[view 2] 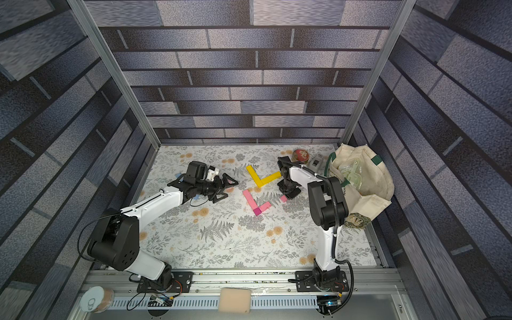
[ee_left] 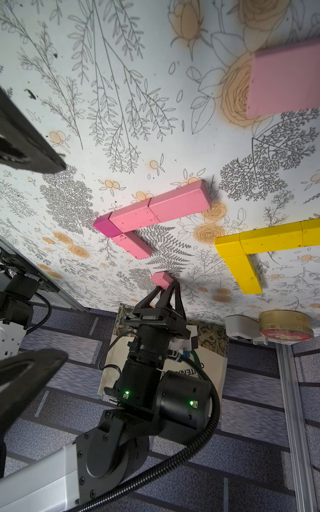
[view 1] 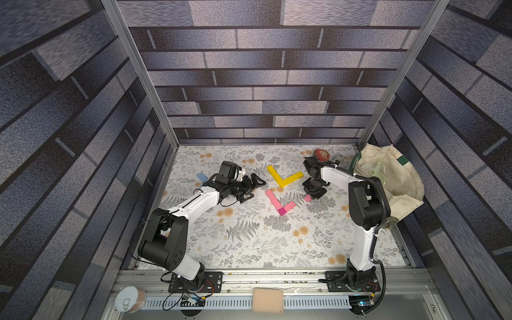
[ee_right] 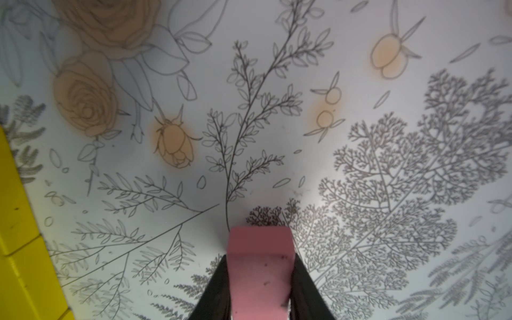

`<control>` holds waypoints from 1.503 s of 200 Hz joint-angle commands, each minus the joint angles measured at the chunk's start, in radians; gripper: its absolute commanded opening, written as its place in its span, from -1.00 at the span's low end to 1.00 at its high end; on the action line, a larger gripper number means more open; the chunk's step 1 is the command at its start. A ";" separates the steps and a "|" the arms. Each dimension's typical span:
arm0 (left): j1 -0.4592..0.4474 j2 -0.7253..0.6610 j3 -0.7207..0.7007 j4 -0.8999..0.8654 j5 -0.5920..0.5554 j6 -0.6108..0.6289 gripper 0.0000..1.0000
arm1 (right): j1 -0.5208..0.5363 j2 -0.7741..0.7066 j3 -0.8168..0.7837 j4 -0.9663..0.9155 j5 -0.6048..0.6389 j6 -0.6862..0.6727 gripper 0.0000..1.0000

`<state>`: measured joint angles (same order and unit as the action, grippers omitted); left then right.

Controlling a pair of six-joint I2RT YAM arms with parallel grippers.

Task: Assemble the letter v with building blocks
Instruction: Assemble the building block at the center of the board.

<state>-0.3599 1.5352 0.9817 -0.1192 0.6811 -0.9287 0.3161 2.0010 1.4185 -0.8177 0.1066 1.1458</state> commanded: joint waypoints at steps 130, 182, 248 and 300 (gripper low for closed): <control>0.008 -0.029 -0.020 -0.002 0.011 -0.001 0.99 | 0.077 0.076 0.016 -0.013 -0.050 0.107 -0.32; 0.009 -0.030 -0.017 -0.007 0.012 0.001 0.99 | 0.102 0.103 0.039 -0.011 -0.062 0.124 -0.32; 0.008 -0.028 -0.021 -0.004 0.017 -0.004 0.99 | 0.126 0.111 0.030 -0.006 -0.068 0.143 -0.31; 0.008 -0.027 -0.022 -0.002 0.017 -0.004 0.99 | 0.138 0.105 0.007 0.001 -0.071 0.158 -0.31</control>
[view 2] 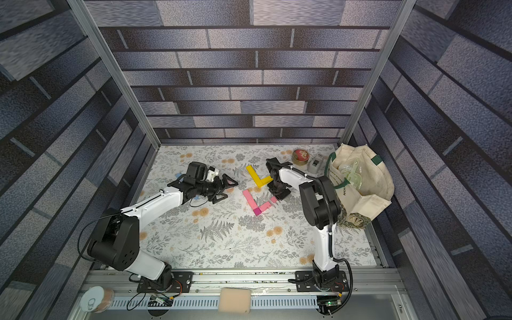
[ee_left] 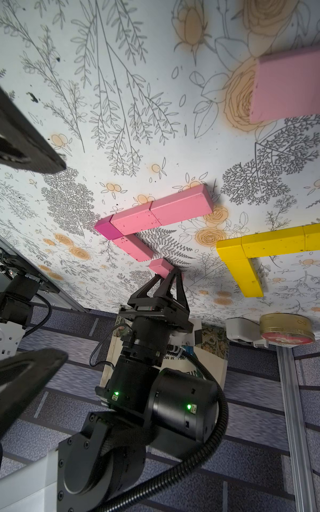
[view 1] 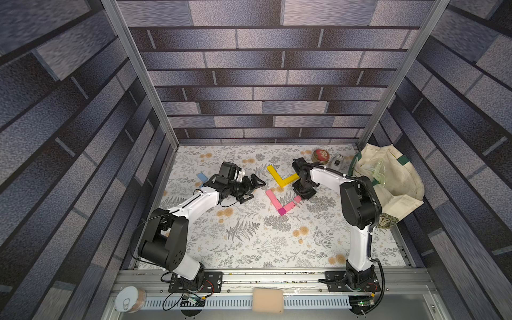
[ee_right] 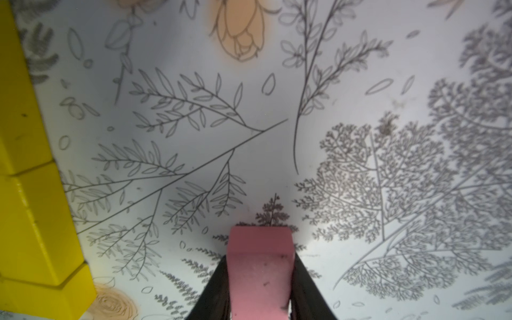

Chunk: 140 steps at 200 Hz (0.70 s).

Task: Assemble the letter v with building blocks
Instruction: Assemble the building block at the center of the board.

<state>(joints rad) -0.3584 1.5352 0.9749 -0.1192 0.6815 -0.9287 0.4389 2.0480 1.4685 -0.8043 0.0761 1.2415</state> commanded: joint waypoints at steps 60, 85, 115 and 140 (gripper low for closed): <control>0.007 -0.021 -0.015 -0.004 0.014 -0.005 0.99 | 0.019 0.038 -0.081 -0.009 -0.035 0.077 -0.30; 0.005 -0.019 -0.016 -0.004 0.013 -0.006 0.99 | 0.019 0.031 -0.095 -0.006 -0.038 0.080 -0.27; 0.005 -0.014 -0.016 -0.004 0.012 -0.007 0.99 | 0.020 0.024 -0.109 -0.003 -0.038 0.082 -0.26; 0.003 -0.014 -0.015 -0.006 0.012 -0.005 0.99 | 0.021 0.016 -0.120 0.000 -0.035 0.083 -0.25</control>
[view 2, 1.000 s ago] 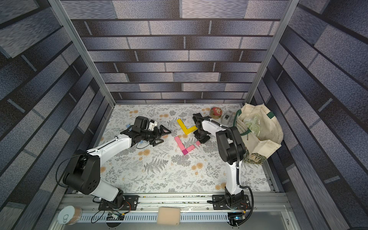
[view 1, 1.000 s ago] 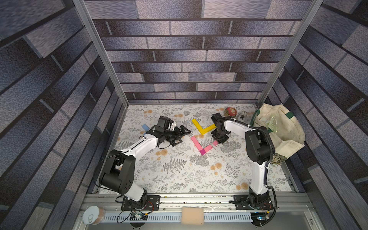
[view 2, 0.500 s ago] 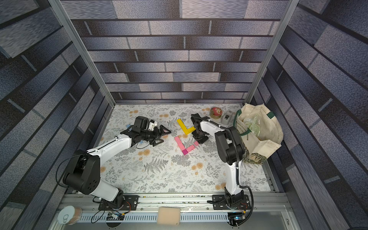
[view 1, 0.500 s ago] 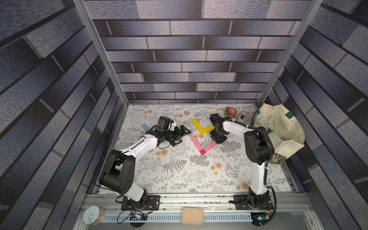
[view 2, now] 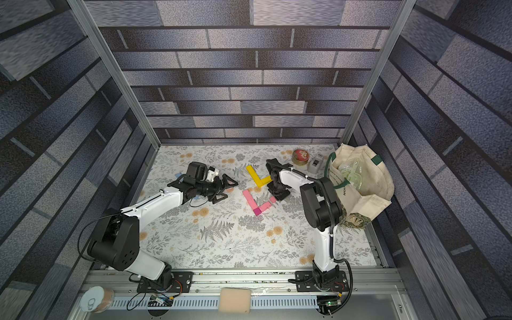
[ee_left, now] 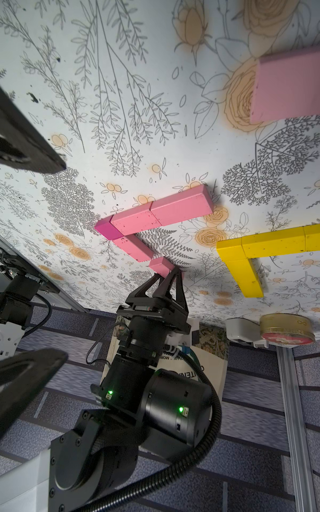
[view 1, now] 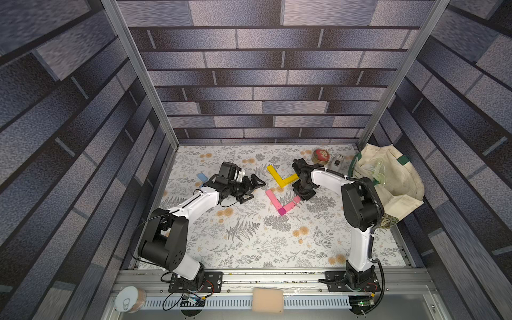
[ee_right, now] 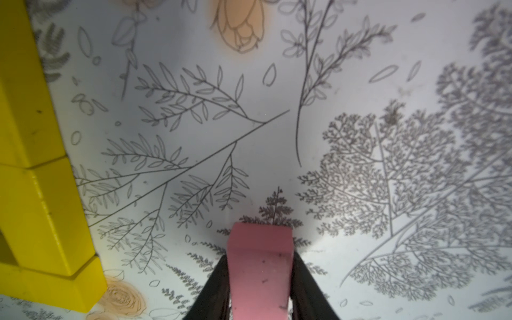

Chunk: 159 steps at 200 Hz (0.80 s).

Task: Assemble the letter v with building blocks
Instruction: Assemble the building block at the center of the board.

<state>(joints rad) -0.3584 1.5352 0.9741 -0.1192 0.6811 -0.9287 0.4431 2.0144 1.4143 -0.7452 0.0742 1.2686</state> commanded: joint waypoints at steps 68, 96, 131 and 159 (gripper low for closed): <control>0.003 -0.011 -0.015 -0.008 0.010 -0.004 0.99 | 0.027 0.041 -0.087 -0.053 -0.036 0.066 -0.29; 0.004 -0.010 -0.015 -0.008 0.009 -0.004 0.99 | 0.028 0.035 -0.093 -0.056 -0.029 0.073 -0.29; 0.004 -0.011 -0.015 -0.008 0.011 -0.004 0.99 | 0.028 0.029 -0.102 -0.056 -0.026 0.072 -0.29; 0.004 -0.010 -0.014 -0.008 0.010 -0.004 0.99 | 0.028 0.026 -0.106 -0.057 -0.026 0.074 -0.29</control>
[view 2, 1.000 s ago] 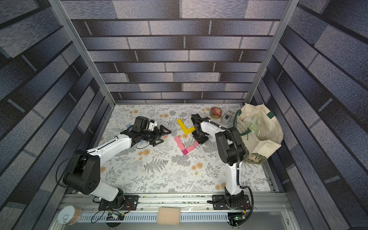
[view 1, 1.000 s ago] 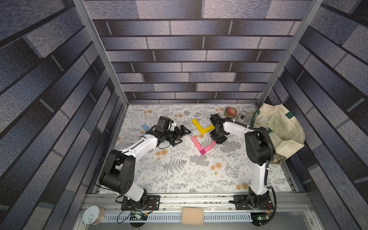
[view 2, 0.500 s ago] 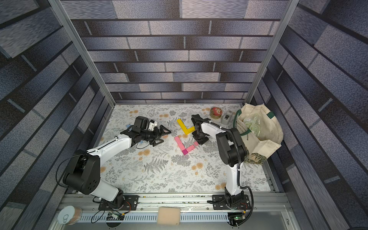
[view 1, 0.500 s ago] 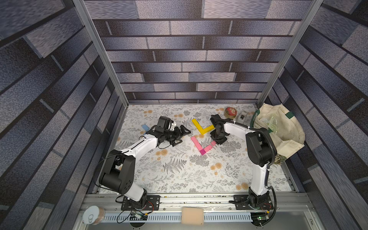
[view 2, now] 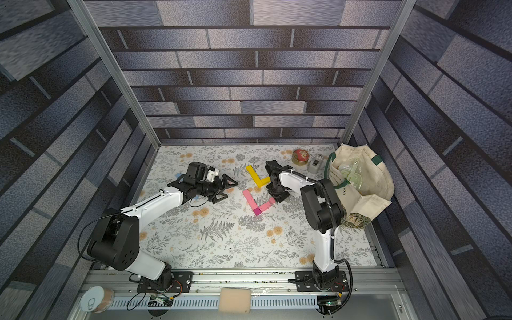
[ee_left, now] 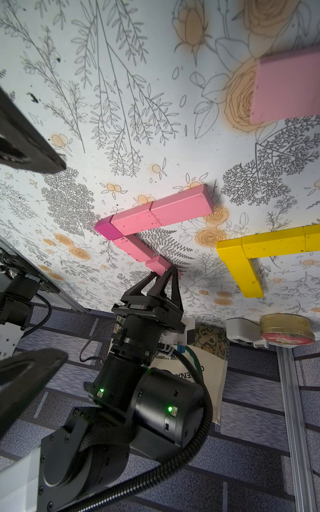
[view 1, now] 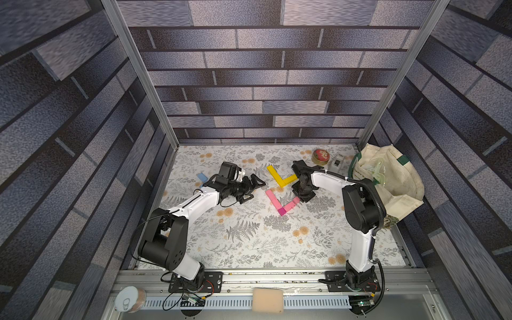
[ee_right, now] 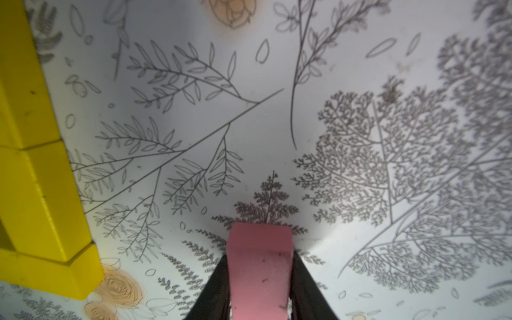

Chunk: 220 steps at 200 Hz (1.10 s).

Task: Assemble the letter v with building blocks
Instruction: Assemble the building block at the center of the board.

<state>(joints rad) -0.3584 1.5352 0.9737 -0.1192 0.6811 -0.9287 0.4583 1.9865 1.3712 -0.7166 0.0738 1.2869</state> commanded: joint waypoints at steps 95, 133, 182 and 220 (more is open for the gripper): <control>0.004 -0.004 -0.014 -0.007 0.012 -0.009 0.99 | 0.015 0.049 -0.086 -0.090 -0.017 0.059 -0.30; 0.002 0.000 -0.015 -0.006 0.011 -0.011 0.99 | 0.014 0.049 -0.092 -0.087 -0.019 0.059 -0.29; 0.003 0.003 -0.016 -0.007 0.009 -0.011 0.99 | 0.017 0.024 -0.102 -0.084 -0.019 0.057 -0.26; 0.004 0.004 -0.015 -0.006 0.011 -0.013 0.99 | 0.020 0.012 -0.111 -0.080 -0.020 0.060 -0.25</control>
<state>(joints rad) -0.3584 1.5352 0.9737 -0.1192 0.6811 -0.9291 0.4656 1.9518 1.3205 -0.6933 0.0742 1.2945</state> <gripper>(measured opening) 0.995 0.371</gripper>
